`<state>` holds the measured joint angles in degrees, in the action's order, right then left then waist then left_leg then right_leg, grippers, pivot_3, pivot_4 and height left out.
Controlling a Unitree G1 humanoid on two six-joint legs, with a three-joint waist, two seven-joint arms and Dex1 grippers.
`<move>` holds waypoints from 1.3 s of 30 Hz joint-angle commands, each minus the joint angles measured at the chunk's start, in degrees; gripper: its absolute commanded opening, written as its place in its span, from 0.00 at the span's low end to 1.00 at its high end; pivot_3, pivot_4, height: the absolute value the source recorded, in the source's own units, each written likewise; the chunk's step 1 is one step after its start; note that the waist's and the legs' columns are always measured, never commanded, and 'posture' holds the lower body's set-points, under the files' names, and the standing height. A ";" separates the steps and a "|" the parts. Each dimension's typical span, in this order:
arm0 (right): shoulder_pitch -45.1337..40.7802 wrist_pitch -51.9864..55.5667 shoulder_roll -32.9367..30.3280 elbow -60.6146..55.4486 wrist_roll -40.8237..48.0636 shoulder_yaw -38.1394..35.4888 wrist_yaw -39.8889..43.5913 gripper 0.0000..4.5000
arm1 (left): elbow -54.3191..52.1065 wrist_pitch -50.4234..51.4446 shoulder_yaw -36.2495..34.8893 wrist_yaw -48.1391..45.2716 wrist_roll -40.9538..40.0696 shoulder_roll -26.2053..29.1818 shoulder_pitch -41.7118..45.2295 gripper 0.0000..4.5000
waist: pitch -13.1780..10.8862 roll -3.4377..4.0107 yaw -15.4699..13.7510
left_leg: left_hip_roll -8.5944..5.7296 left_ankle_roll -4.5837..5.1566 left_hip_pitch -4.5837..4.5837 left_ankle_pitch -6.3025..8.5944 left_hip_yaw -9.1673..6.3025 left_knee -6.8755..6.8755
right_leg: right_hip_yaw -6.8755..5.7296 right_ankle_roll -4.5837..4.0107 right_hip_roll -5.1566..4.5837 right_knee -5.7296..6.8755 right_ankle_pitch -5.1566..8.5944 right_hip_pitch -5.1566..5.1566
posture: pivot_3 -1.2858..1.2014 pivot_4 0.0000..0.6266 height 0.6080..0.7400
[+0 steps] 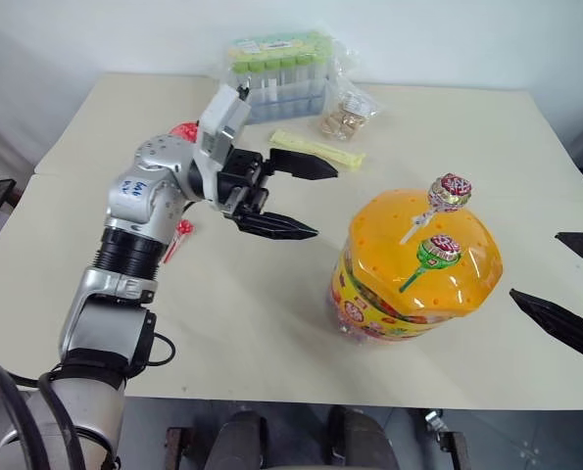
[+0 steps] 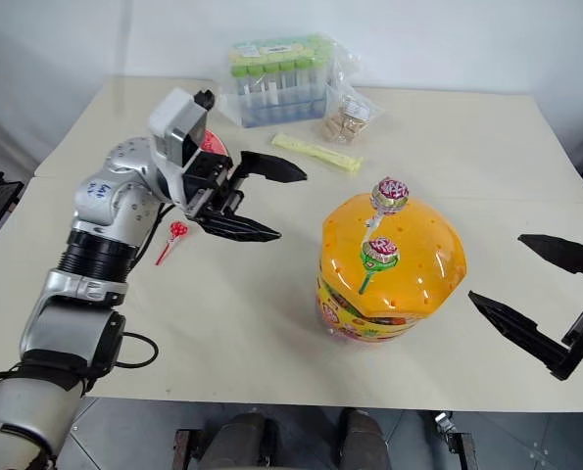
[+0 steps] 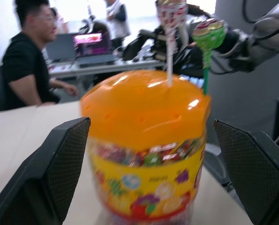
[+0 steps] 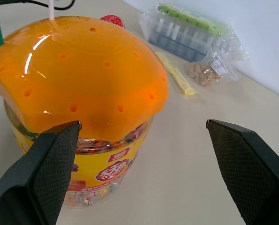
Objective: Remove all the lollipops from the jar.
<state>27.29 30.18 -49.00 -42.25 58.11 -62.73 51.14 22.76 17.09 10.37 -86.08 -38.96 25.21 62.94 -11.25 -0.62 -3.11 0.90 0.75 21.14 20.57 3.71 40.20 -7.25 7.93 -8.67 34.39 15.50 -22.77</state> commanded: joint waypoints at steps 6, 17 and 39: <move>0.87 -0.49 1.30 -2.07 2.18 -3.21 -1.96 1.00 | 1.77 -3.71 3.13 -6.42 -1.29 -7.70 6.74 0.99 | 0.00 0.01 0.09 | 0.00 0.03 -0.01 0.01 0.00 -0.01 | 0.00 0.00 0.01 -0.04 0.00 0.01 | 0.52 0.24 1.00; 3.33 -1.85 4.57 -4.66 1.84 -3.91 -3.99 1.00 | 3.66 -7.03 6.95 -6.42 -0.88 -11.85 8.68 0.82 | 0.01 0.02 0.00 | 0.00 0.07 0.03 0.04 -0.01 -0.02 | 0.01 0.01 0.01 -0.15 -0.03 0.01 | 0.52 0.24 1.00; 4.74 -4.95 5.62 -4.59 0.28 -3.46 -5.03 1.00 | 8.16 -2.39 -3.62 -6.01 -2.04 -13.16 16.46 0.01 | 0.01 0.03 0.06 | 0.00 0.12 0.05 0.06 0.00 -0.03 | 0.02 0.03 0.03 -0.25 -0.08 0.02 | 0.52 0.24 1.00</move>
<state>31.94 26.33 -43.35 -46.75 57.89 -64.29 46.60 30.73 14.88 9.12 -86.09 -40.19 11.83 76.74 -11.24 -0.59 -3.05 0.90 0.87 21.20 20.63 3.71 40.17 -7.24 7.96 -8.64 34.14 15.41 -22.75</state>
